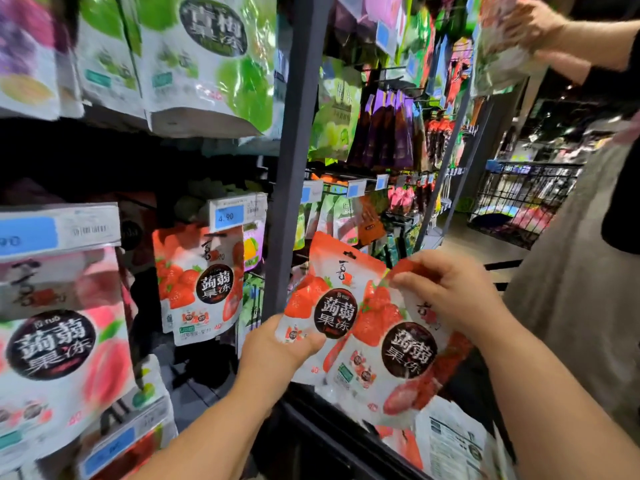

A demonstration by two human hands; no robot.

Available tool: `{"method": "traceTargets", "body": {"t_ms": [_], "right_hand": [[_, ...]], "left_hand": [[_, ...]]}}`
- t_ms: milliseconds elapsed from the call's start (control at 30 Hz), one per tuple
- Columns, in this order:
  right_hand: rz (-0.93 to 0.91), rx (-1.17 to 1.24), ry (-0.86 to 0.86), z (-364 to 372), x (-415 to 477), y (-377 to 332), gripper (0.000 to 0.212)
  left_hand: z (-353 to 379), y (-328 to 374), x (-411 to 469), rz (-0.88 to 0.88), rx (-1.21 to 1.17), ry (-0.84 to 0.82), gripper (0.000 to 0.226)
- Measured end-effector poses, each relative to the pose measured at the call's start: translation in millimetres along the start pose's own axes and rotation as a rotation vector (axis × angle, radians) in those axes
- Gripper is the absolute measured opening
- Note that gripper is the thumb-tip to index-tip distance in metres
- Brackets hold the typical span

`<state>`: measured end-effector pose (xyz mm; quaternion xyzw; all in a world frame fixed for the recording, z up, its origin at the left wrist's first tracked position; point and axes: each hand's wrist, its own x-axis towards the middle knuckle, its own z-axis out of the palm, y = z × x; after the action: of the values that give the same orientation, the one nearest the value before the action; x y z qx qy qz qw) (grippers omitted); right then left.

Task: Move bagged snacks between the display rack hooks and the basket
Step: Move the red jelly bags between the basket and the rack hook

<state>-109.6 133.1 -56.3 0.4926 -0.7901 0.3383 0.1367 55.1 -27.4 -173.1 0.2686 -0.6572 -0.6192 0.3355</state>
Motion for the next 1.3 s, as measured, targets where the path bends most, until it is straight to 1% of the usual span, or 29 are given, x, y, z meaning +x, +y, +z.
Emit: {"method": "traceTargets", "body": {"t_ms": [100, 167, 267, 333, 400, 500, 567, 600, 667, 700, 867, 933, 967, 1000, 1033, 1100, 1133, 1200, 1233, 1300], "right_hand": [[-0.014, -0.061, -0.041, 3, 14, -17, 0.014], [-0.018, -0.092, -0.049, 6, 22, -27, 0.023], [-0.029, -0.129, -0.103, 14, 27, -43, 0.025], [-0.056, -0.145, -0.112, 21, 29, -54, 0.028], [-0.096, -0.133, -0.109, 29, 31, -69, 0.03], [-0.155, -0.064, -0.128, 39, 32, -93, 0.021], [-0.199, -0.041, -0.136, 47, 32, -110, 0.026], [-0.217, -0.036, -0.128, 53, 33, -116, 0.024], [-0.222, -0.003, -0.104, 65, 33, -127, 0.026], [-0.209, 0.033, -0.086, 72, 31, -129, 0.028], [-0.161, 0.194, 0.008, 106, 18, -126, 0.038], [-0.102, 0.218, 0.111, 120, 9, -114, 0.052], [-0.029, 0.253, 0.15, 127, 2, -109, 0.061], [0.072, 0.322, 0.149, 133, -7, -103, 0.067], [0.173, 0.434, 0.096, 141, -16, -100, 0.069], [0.329, 0.731, -0.121, 159, -32, -97, 0.061], [0.369, 0.851, -0.251, 167, -39, -96, 0.061], [0.403, 0.957, -0.441, 181, -46, -94, 0.068], [0.406, 0.991, -0.48, 187, -46, -93, 0.072], [0.409, 1.06, -0.475, 195, -43, -93, 0.07]], "left_hand": [[-3, 9, -7, -0.041, -0.116, -0.09, 0.015], [-9, 17, -11, -0.047, -0.125, -0.143, 0.015], [-19, 25, -17, -0.06, -0.145, -0.22, 0.032], [-28, 31, -22, -0.068, -0.148, -0.225, 0.043], [-38, 37, -27, -0.068, -0.119, -0.219, 0.047], [-55, 41, -35, -0.09, -0.131, -0.213, 0.048], [-67, 43, -42, -0.11, -0.129, -0.178, 0.044], [-73, 43, -44, -0.117, -0.128, -0.15, 0.045], [-84, 39, -48, -0.123, -0.147, -0.088, 0.059], [-89, 34, -50, -0.119, -0.166, -0.051, 0.059], [-104, 18, -59, -0.114, -0.183, 0.104, 0.032], [-110, 13, -62, -0.136, -0.201, 0.171, 0.031], [-114, 11, -63, -0.141, -0.211, 0.208, 0.03], [-116, 11, -64, -0.145, -0.216, 0.261, 0.027], [-120, 10, -64, -0.135, -0.216, 0.323, 0.025], [-127, 12, -64, -0.102, -0.207, 0.395, 0.029], [-130, 14, -64, -0.09, -0.186, 0.414, 0.034], [-132, 13, -63, -0.076, -0.158, 0.425, 0.037], [-133, 12, -62, -0.071, -0.156, 0.424, 0.033], [-133, 11, -61, -0.067, -0.149, 0.431, 0.03]]}}
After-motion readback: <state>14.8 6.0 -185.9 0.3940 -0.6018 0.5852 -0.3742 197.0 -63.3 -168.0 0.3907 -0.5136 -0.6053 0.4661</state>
